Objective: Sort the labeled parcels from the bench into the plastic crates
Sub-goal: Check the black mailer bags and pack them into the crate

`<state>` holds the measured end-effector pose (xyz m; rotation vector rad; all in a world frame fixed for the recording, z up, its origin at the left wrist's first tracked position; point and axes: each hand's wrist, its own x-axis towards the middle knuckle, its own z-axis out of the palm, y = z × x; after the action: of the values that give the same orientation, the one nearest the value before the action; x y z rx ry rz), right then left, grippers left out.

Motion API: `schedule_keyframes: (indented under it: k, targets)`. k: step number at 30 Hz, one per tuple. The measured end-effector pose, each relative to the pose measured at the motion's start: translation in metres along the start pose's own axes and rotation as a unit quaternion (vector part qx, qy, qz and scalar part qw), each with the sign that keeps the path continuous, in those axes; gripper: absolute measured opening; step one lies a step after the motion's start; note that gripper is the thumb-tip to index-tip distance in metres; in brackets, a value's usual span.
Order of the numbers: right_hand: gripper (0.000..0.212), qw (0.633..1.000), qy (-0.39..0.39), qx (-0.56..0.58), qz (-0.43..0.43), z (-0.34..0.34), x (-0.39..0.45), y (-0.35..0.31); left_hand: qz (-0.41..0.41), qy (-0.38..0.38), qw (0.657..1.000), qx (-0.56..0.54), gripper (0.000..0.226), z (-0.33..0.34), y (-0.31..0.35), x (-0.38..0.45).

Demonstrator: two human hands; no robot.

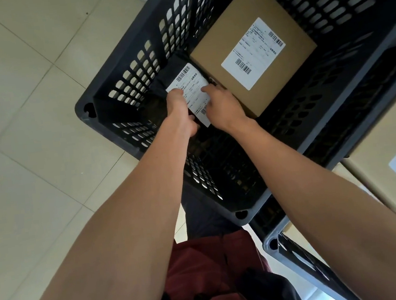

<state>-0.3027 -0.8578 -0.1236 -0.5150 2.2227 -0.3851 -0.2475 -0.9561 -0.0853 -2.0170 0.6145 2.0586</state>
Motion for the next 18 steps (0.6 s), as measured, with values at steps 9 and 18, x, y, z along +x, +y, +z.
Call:
schedule_keyframes:
  k: [9,18]
  targets:
    - [0.048,0.996,0.022,0.049,0.067,-0.01,-0.028,0.0,0.018,-0.037,0.997,0.069,0.022,-0.002,0.003,-0.01]
    - [0.042,0.976,0.127,0.164,0.073,-0.029,-0.086,0.002,0.151,-0.089,0.971,0.161,0.024,-0.012,0.021,-0.054]
